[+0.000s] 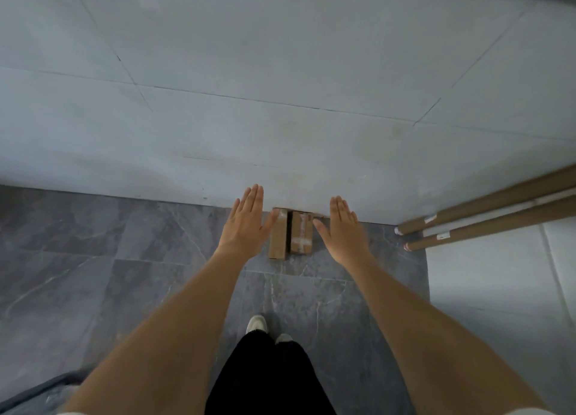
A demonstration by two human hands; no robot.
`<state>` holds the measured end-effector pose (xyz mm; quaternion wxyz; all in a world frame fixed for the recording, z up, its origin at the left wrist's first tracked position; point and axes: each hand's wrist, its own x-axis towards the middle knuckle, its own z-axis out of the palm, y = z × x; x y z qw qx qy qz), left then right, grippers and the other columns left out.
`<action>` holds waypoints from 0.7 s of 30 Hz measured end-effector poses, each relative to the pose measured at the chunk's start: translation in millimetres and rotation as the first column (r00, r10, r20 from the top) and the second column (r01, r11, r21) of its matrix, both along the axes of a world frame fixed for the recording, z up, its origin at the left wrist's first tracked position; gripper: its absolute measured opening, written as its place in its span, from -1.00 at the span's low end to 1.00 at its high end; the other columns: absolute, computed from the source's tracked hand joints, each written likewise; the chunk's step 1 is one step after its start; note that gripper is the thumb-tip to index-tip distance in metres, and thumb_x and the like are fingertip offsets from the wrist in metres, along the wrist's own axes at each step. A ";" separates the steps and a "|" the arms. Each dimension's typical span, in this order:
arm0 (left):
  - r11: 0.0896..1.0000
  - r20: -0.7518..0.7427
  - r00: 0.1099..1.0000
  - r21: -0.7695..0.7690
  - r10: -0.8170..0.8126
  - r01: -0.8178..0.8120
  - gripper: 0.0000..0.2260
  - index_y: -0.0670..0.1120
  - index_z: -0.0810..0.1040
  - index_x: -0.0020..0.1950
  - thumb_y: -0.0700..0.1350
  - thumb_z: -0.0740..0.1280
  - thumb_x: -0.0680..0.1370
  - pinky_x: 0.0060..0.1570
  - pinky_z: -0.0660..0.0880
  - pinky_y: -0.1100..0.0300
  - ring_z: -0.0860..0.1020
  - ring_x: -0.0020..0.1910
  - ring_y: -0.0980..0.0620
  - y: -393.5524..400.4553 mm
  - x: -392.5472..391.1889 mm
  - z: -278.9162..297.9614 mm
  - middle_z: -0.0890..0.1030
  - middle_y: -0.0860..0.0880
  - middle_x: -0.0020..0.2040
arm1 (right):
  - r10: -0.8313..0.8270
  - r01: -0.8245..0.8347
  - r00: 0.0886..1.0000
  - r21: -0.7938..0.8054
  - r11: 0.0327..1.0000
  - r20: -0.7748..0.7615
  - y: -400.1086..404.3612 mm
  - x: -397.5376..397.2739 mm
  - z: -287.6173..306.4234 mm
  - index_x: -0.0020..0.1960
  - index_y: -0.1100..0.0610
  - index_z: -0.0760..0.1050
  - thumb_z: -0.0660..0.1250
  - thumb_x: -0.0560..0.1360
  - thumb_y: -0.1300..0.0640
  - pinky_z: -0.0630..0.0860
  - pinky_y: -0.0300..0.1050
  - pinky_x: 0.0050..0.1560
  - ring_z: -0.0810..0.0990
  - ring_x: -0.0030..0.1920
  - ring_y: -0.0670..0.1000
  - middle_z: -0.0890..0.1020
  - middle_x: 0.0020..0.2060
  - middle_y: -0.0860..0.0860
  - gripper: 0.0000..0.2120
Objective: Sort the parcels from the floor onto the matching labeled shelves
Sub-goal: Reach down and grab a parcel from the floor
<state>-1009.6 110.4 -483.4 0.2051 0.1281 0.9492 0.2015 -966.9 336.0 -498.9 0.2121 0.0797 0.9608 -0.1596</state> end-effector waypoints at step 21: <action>0.870 0.338 0.849 0.139 0.407 -0.473 -0.37 -0.09 -0.12 0.62 0.19 -0.03 0.65 0.54 -0.16 0.10 -0.15 0.60 0.06 18.6 11.5 -389.4 -0.10 -0.02 0.63 | -0.369 0.401 0.916 -0.351 0.846 0.156 -26.9 -10.1 -412.0 0.65 0.16 0.08 -0.02 0.74 0.00 0.10 0.00 0.58 0.11 0.63 0.08 0.15 0.64 0.09 -0.48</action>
